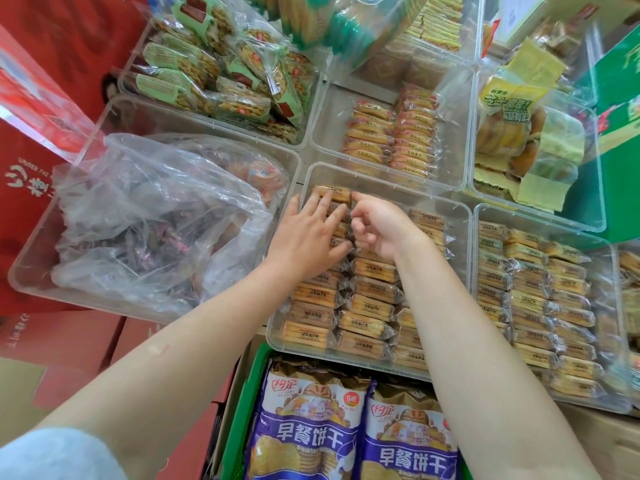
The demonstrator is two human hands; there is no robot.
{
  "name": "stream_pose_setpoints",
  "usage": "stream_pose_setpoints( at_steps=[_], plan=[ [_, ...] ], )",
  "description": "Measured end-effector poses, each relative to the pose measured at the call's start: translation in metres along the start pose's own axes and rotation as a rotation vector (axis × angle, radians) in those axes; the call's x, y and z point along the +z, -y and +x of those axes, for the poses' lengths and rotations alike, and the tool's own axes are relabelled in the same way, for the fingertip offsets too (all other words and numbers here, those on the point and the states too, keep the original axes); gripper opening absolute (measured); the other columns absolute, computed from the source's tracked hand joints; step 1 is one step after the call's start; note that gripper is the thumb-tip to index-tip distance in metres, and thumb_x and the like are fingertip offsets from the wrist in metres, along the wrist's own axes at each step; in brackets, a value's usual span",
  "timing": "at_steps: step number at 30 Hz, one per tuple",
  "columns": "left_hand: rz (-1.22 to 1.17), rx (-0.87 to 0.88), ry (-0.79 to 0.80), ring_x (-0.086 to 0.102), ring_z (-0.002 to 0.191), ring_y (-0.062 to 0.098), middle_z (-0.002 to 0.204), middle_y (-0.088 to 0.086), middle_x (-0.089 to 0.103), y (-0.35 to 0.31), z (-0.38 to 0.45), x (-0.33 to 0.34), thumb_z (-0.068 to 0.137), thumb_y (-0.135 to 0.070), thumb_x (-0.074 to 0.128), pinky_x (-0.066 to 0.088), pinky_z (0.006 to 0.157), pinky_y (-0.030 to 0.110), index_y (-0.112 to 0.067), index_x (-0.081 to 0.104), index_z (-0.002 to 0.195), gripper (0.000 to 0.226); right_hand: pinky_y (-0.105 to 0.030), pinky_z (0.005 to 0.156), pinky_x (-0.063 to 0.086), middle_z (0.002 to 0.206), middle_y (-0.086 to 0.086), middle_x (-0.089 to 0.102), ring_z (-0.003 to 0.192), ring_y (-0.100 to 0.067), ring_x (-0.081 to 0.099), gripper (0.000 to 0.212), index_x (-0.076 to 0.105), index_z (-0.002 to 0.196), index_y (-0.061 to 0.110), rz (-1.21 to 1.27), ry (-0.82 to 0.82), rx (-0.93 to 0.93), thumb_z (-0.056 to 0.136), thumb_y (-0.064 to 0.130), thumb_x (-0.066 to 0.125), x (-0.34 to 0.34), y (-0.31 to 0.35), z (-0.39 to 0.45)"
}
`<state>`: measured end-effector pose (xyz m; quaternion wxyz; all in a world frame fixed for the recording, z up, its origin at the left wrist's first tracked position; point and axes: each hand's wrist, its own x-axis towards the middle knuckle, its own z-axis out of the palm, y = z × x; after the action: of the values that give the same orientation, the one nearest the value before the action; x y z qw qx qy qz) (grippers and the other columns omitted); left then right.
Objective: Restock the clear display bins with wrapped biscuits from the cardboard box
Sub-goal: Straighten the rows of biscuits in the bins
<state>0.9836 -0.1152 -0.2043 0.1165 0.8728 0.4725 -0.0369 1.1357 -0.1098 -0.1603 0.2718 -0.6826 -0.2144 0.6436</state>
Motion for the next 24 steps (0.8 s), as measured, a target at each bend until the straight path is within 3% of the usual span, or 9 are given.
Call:
stream_pose_setpoints(
  at_steps=[3, 7, 12, 14, 16, 18, 20, 22, 24],
  plan=[
    [-0.011, 0.002, 0.004, 0.004, 0.156, 0.025, 0.169, 0.008, 0.008, 0.0, 0.0, 0.0, 0.1, -0.064, 0.026, 0.007, 0.123, 0.051, -0.025, 0.016, 0.161, 0.073, -0.027, 0.047, 0.025, 0.052, -0.001, 0.046, 0.04, -0.011, 0.03, 0.059, 0.037, 0.154, 0.025, -0.025, 0.002, -0.002, 0.098, 0.006, 0.039, -0.003, -0.004, 0.002],
    [0.004, -0.005, 0.009, 0.008, 0.156, 0.025, 0.168, 0.009, 0.013, 0.0, 0.001, 0.001, 0.099, -0.066, 0.027, 0.011, 0.122, 0.051, -0.026, 0.017, 0.161, 0.075, -0.026, 0.046, 0.024, 0.048, 0.001, 0.041, 0.04, -0.012, 0.027, 0.038, 0.047, 0.14, 0.019, -0.035, 0.027, 0.019, 0.105, 0.032, 0.046, -0.006, 0.0, -0.001],
    [0.013, 0.002, 0.021, 0.009, 0.156, 0.025, 0.169, 0.007, 0.013, -0.001, 0.001, 0.0, 0.096, -0.07, 0.029, 0.012, 0.121, 0.051, -0.027, 0.016, 0.161, 0.079, -0.025, 0.048, 0.032, 0.053, -0.002, 0.049, 0.04, -0.013, 0.031, 0.045, 0.042, 0.145, 0.028, -0.118, 0.026, 0.053, 0.104, 0.047, 0.043, -0.009, -0.001, 0.002],
    [0.017, -0.001, 0.023, 0.008, 0.156, 0.024, 0.169, 0.006, 0.012, -0.001, 0.001, -0.002, 0.095, -0.072, 0.03, 0.012, 0.121, 0.051, -0.027, 0.015, 0.161, 0.081, -0.026, 0.05, 0.035, 0.054, -0.003, 0.053, 0.04, -0.013, 0.034, 0.048, 0.043, 0.146, 0.027, -0.169, 0.005, 0.019, 0.104, 0.049, 0.044, -0.009, 0.001, 0.0],
    [0.019, 0.001, 0.028, 0.007, 0.156, 0.024, 0.169, 0.006, 0.012, -0.002, 0.0, -0.003, 0.094, -0.074, 0.029, 0.011, 0.122, 0.051, -0.026, 0.016, 0.161, 0.083, -0.027, 0.052, 0.042, 0.058, -0.001, 0.06, 0.043, -0.013, 0.044, 0.041, 0.055, 0.137, 0.024, -0.264, -0.133, -0.128, 0.103, 0.046, 0.045, -0.006, -0.002, -0.002],
    [0.025, 0.001, 0.035, 0.006, 0.156, 0.024, 0.169, 0.006, 0.011, -0.002, 0.001, -0.003, 0.092, -0.077, 0.028, 0.011, 0.122, 0.051, -0.027, 0.015, 0.161, 0.086, -0.032, 0.069, 0.052, 0.08, 0.001, 0.069, 0.067, -0.013, 0.061, 0.03, 0.065, 0.118, 0.023, -0.419, -0.421, -0.367, 0.101, 0.04, 0.047, -0.006, -0.014, 0.001],
    [0.031, 0.002, 0.035, 0.007, 0.156, 0.024, 0.169, 0.006, 0.012, -0.001, 0.001, -0.001, 0.091, -0.079, 0.028, 0.012, 0.122, 0.051, -0.027, 0.016, 0.161, 0.088, -0.037, 0.093, 0.048, 0.115, -0.001, 0.065, 0.109, -0.018, 0.058, 0.034, 0.064, 0.122, 0.019, -0.702, -0.662, -0.568, 0.099, 0.037, 0.049, -0.008, -0.033, 0.006],
    [0.03, 0.004, 0.02, 0.009, 0.156, 0.024, 0.168, 0.006, 0.014, -0.001, 0.001, 0.0, 0.09, -0.079, 0.029, 0.013, 0.122, 0.051, -0.026, 0.018, 0.161, 0.089, -0.044, 0.114, 0.032, 0.145, -0.008, 0.05, 0.138, -0.025, 0.039, 0.045, 0.054, 0.14, 0.017, -0.987, -0.641, -0.596, 0.101, 0.038, 0.045, -0.006, -0.049, 0.012],
    [0.028, 0.009, 0.016, 0.009, 0.156, 0.024, 0.168, 0.006, 0.014, 0.0, 0.0, 0.0, 0.089, -0.077, 0.028, 0.014, 0.121, 0.051, -0.026, 0.018, 0.161, 0.089, -0.046, 0.124, 0.012, 0.162, -0.008, 0.03, 0.152, -0.025, 0.019, 0.051, 0.041, 0.152, 0.021, -1.112, -0.542, -0.55, 0.105, 0.04, 0.036, -0.001, -0.059, 0.015]
  ],
)
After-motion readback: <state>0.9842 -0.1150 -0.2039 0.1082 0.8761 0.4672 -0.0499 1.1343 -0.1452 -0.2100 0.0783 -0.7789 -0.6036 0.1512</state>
